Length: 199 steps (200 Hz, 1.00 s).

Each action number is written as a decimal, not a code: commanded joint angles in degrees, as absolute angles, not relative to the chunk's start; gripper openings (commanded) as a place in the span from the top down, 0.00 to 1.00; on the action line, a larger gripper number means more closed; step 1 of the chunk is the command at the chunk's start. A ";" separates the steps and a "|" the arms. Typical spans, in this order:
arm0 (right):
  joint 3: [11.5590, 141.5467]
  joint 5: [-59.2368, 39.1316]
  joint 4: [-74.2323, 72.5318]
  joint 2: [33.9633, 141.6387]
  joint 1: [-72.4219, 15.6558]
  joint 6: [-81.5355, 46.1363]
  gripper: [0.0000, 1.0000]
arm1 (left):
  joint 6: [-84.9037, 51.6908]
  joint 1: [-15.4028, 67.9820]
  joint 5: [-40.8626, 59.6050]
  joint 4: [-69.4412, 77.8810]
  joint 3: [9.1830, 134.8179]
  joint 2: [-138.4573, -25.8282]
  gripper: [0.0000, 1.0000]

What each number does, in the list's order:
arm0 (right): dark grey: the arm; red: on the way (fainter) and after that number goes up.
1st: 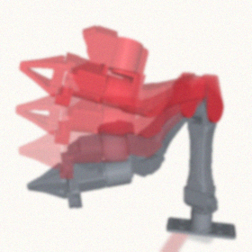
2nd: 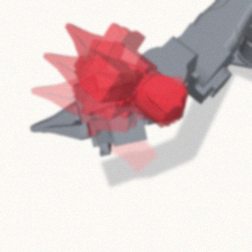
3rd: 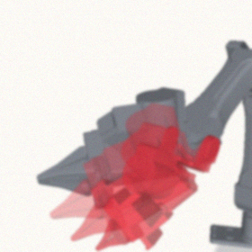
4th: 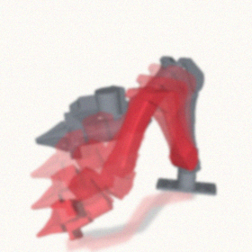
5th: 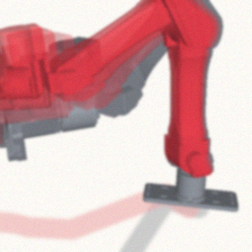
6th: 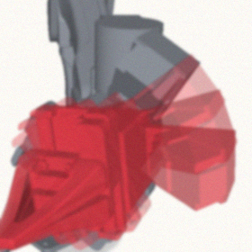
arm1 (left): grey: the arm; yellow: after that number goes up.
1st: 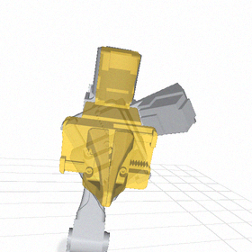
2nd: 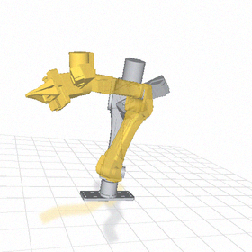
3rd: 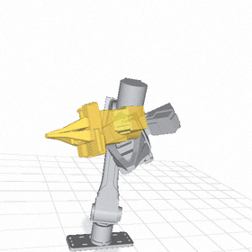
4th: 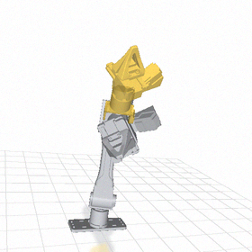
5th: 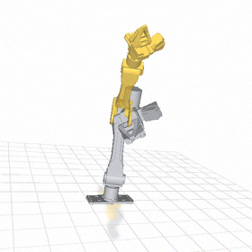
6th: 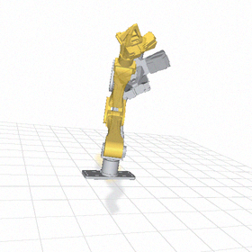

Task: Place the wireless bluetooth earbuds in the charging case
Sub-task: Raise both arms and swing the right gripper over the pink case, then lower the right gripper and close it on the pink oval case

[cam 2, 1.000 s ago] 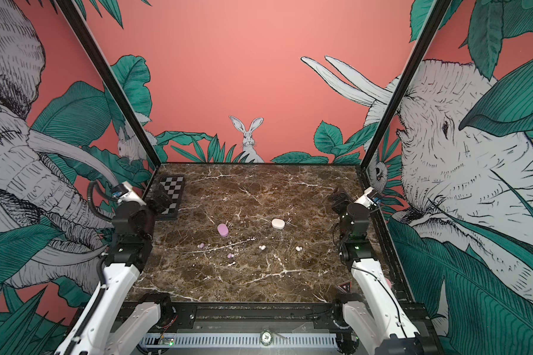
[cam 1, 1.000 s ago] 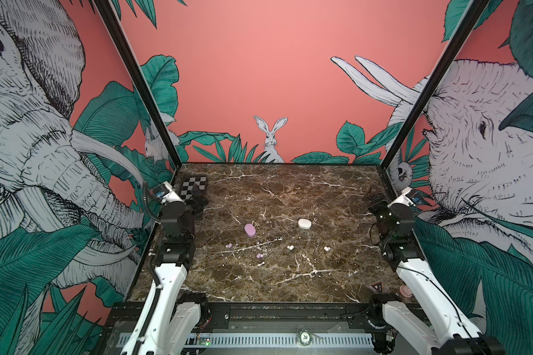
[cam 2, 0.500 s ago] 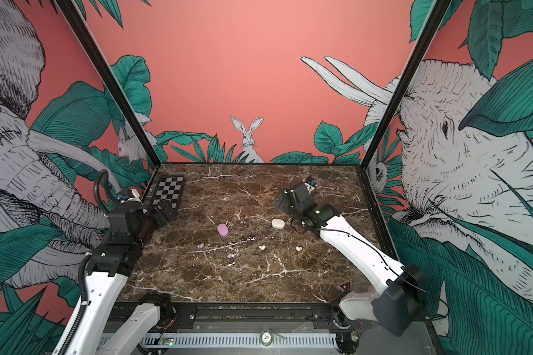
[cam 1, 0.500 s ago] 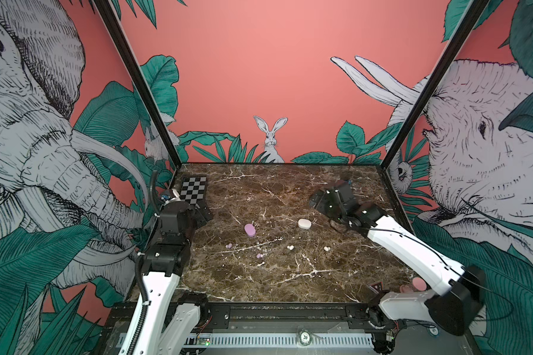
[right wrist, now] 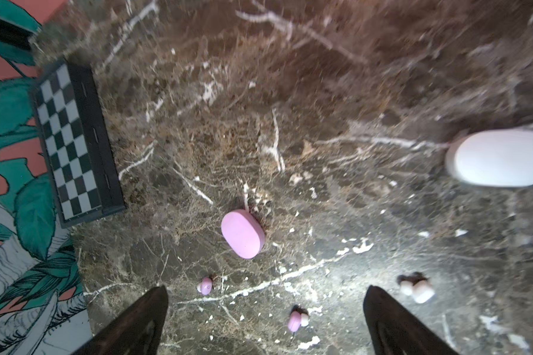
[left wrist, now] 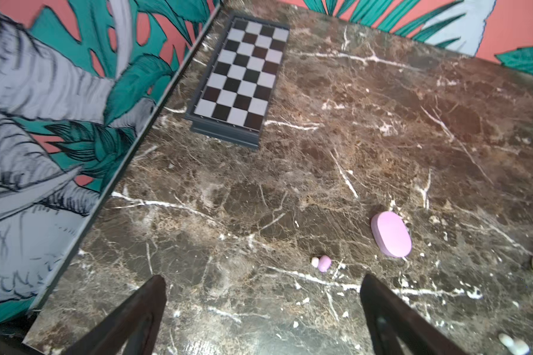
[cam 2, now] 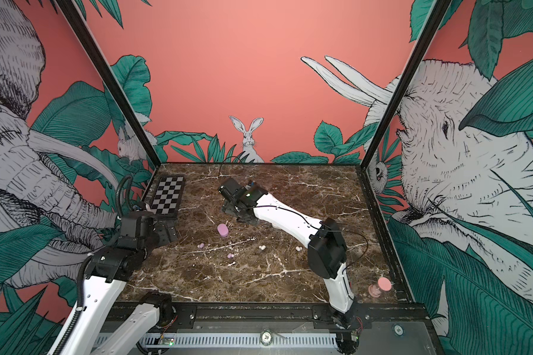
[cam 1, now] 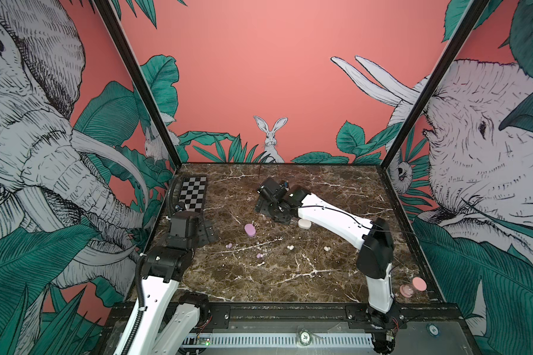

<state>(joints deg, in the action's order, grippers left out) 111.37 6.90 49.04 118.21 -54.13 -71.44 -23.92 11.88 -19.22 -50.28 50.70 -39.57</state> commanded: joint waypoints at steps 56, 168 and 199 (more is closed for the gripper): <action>137.23 5.36 63.72 138.02 -58.06 -77.46 0.02 | -23.98 12.29 -18.77 -50.54 48.89 -38.18 0.01; 139.61 3.67 60.91 145.28 -58.04 -83.96 0.06 | -23.74 12.30 -16.79 -49.92 48.52 -38.58 0.01; 139.64 5.23 60.19 145.63 -58.03 -85.31 0.08 | -23.88 12.33 -16.63 -49.66 48.26 -38.18 0.01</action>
<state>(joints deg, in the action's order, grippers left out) 138.08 3.84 60.38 144.51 -58.11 -83.26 -23.90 12.14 -16.93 -49.80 49.21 -38.76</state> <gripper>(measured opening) 0.929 0.992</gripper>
